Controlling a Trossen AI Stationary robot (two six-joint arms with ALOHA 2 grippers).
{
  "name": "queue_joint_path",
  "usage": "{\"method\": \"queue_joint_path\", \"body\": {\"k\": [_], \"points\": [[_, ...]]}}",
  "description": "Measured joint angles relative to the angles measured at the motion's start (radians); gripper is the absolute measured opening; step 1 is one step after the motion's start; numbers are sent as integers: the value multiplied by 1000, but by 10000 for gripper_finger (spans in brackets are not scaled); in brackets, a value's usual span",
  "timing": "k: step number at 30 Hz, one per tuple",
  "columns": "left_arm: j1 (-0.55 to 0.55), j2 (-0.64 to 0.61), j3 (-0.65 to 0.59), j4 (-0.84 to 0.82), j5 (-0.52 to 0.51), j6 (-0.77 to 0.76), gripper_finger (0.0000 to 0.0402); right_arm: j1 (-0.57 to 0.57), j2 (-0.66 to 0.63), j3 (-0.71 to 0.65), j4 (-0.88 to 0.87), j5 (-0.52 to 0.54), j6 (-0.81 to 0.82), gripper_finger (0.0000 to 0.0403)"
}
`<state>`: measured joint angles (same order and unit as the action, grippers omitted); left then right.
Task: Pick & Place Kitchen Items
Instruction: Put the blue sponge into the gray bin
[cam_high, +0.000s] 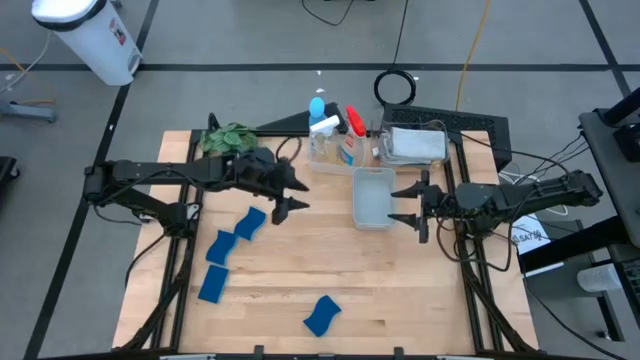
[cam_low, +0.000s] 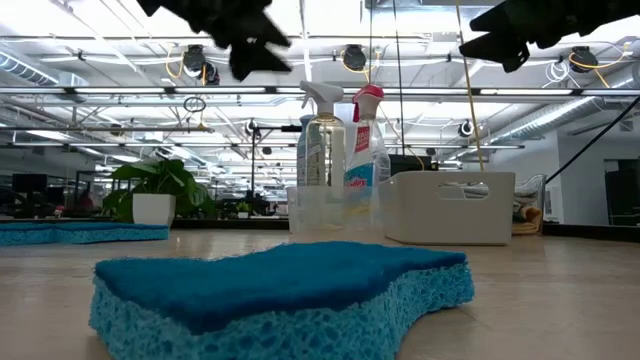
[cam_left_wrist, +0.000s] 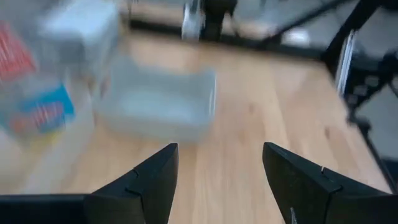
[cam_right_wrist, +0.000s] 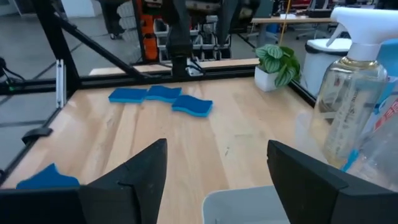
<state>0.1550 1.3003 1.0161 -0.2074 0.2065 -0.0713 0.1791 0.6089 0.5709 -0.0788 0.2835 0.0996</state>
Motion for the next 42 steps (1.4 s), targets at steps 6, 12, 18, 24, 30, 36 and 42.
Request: {"method": "queue_joint_path", "body": {"k": [6, 12, 18, 24, 30, 36, 42], "points": [[-3, 0, 0, -372, -25, -223, 239, 0, 0, 0, -5, 0, -10, 242], [-121, 8, 0, -960, -49, -413, 239, 0, 0, 0, -3, -1, -30, 242], [-308, 8, 0, -1195, -148, -738, 239, 0, 0, 0, 0, -1, -33, 240], [-409, 7, -75, -1181, -206, -784, 239, 0, 0, 0, 0, 0, -33, 239], [-422, 9, -263, -1122, -26, -827, 239, 0, 0, 0, 1, 1, -34, 238], [-470, 11, -365, -867, 19, -882, 239, 0, 1, 0, 62, 1, -71, 237], [-484, 33, -432, -641, 16, -961, 239, -1, 1, 0, 72, 1, -86, 238]]}}
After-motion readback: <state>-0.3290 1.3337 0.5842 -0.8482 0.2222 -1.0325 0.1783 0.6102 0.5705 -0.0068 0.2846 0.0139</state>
